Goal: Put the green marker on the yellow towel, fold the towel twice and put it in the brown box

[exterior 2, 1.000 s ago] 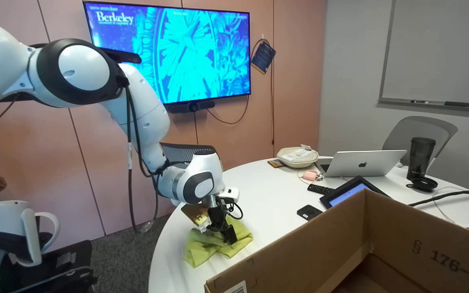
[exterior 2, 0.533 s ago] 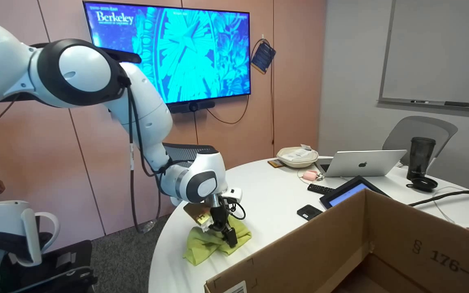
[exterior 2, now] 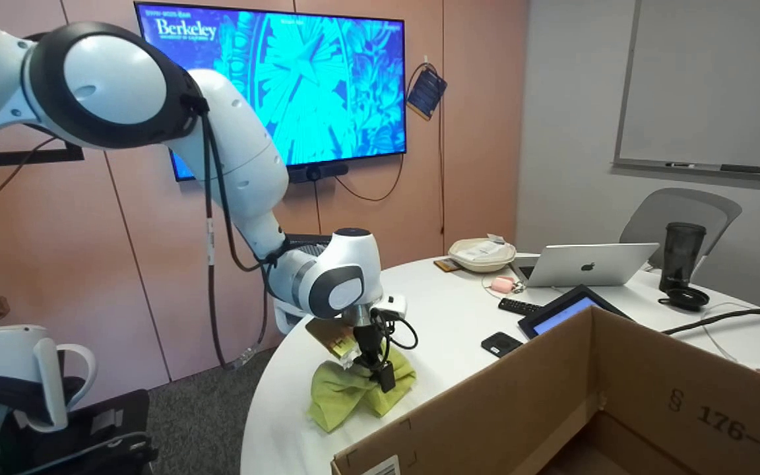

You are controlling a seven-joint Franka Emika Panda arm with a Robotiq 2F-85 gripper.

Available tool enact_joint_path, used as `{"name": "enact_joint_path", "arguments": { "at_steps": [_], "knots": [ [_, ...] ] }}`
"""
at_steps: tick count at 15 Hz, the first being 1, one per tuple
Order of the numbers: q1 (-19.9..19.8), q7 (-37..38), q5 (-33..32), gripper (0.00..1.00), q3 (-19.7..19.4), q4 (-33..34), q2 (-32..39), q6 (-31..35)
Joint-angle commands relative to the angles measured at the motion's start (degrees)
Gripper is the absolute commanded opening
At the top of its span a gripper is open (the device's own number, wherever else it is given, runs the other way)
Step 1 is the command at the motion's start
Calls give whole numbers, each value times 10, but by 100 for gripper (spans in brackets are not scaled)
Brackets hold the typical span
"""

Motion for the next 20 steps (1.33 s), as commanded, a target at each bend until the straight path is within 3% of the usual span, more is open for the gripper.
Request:
{"name": "enact_joint_path", "arguments": {
  "at_steps": [1,11,18,19,20],
  "knots": [
    [-56,-48,-7,7,30,-72,-100,-27],
    [-168,-107,36,5,64,-100,-298,-141],
    [-180,-55,100,5,52,-143,-486,-236],
    [-202,-86,116,5,34,-103,-438,-225],
    [-207,-78,119,5,25,-105,-453,-231]
  ]
}}
